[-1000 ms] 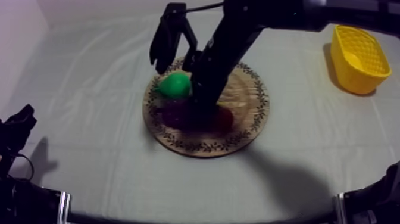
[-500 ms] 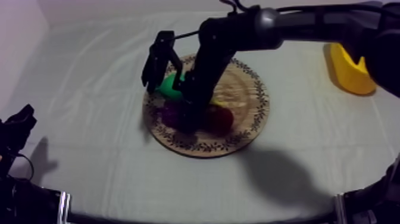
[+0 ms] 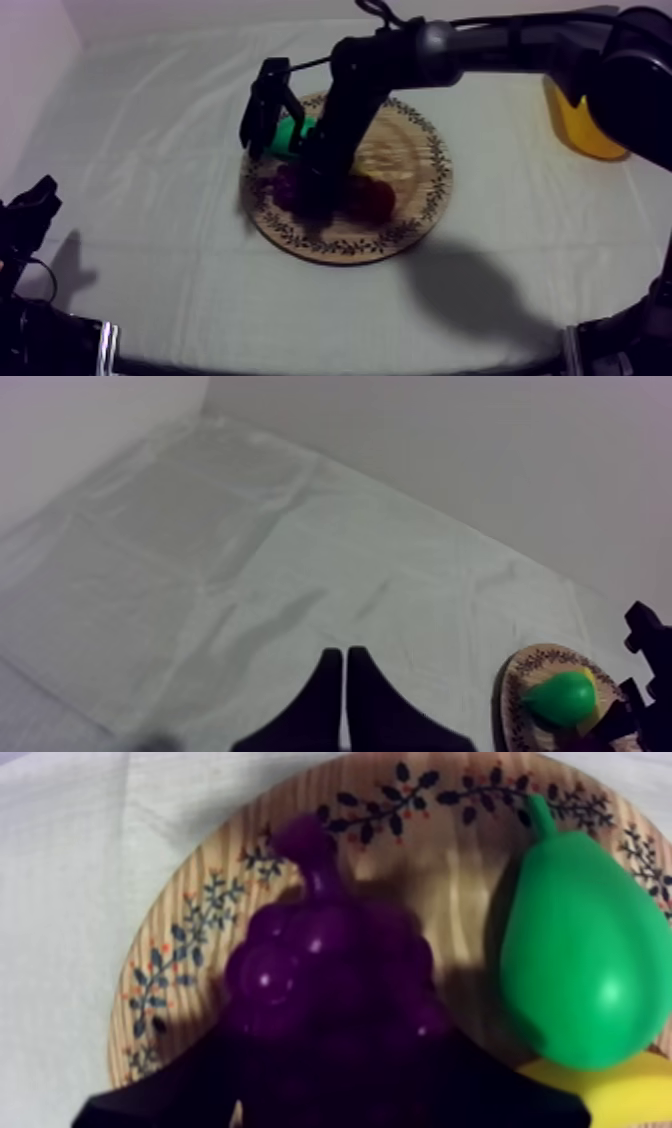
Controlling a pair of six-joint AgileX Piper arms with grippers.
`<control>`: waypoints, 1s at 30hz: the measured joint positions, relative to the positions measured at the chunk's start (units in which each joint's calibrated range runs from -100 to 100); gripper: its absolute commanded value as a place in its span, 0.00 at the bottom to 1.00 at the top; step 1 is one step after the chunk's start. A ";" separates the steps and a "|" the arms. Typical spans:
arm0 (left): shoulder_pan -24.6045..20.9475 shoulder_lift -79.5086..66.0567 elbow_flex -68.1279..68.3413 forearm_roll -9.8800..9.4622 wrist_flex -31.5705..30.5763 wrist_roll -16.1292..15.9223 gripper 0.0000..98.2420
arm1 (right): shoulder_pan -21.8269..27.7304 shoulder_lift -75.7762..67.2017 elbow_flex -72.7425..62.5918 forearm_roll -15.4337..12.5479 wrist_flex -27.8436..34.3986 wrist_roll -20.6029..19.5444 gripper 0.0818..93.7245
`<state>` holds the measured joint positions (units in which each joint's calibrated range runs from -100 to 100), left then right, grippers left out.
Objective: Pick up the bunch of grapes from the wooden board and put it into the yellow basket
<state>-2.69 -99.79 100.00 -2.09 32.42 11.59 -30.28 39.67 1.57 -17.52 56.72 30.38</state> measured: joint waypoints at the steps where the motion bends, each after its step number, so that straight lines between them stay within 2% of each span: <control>1: 0.00 0.00 0.00 0.00 0.00 0.00 0.00 | 0.16 -0.68 0.41 0.00 0.42 0.13 0.44; 13: 0.00 0.00 0.00 0.00 0.00 0.00 0.00 | 2.54 -18.31 13.10 1.00 4.01 0.47 0.43; 17: 0.00 0.00 0.00 0.00 0.00 0.00 0.00 | 4.96 -27.26 17.95 1.09 5.92 0.15 0.42; 22: 0.00 0.00 0.00 0.00 0.00 0.00 0.00 | 8.59 -36.58 22.72 2.02 5.81 -2.08 0.43; 30: 0.00 0.00 0.00 0.00 0.00 0.00 0.00 | 16.03 -47.79 30.03 3.26 0.99 -5.51 0.42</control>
<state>-2.69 -99.79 100.00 -2.09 32.42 11.59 -14.25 -8.11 31.61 -14.26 57.71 24.86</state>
